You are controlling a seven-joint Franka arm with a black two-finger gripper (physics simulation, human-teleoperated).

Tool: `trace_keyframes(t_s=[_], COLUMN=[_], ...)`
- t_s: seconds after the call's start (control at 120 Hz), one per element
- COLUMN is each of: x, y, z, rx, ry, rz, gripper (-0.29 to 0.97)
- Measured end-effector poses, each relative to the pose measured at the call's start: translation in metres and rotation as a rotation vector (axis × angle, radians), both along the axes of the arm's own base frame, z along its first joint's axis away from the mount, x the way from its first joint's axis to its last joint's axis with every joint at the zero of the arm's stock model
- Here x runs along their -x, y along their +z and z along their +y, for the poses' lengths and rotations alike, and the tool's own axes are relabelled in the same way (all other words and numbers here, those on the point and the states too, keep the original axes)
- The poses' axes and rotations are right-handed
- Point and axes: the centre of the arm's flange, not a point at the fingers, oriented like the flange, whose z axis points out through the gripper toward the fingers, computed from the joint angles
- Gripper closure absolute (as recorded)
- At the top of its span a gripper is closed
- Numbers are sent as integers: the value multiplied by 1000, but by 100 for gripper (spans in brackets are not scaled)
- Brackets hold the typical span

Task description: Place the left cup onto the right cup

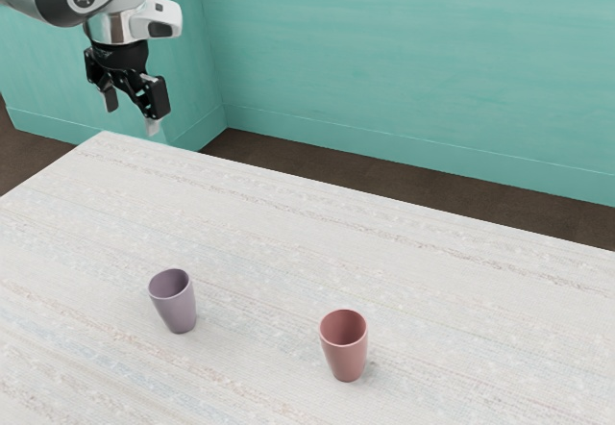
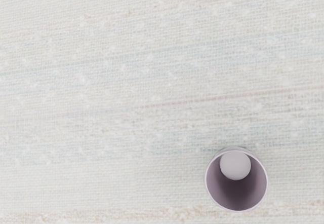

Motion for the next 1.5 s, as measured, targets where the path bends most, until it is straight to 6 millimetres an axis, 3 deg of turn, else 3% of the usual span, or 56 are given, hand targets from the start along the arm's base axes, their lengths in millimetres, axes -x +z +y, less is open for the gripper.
trace_keyframes(t_s=[0.408,0.675,1.05,1.5], x=[1,1,12,23], y=[-16,-73,-154,-211], z=[13,9,3,0], rx=[0,7,162,189], ry=[17,-1,83,142], rz=[27,95,154,188], gripper=[0,0,0,0])
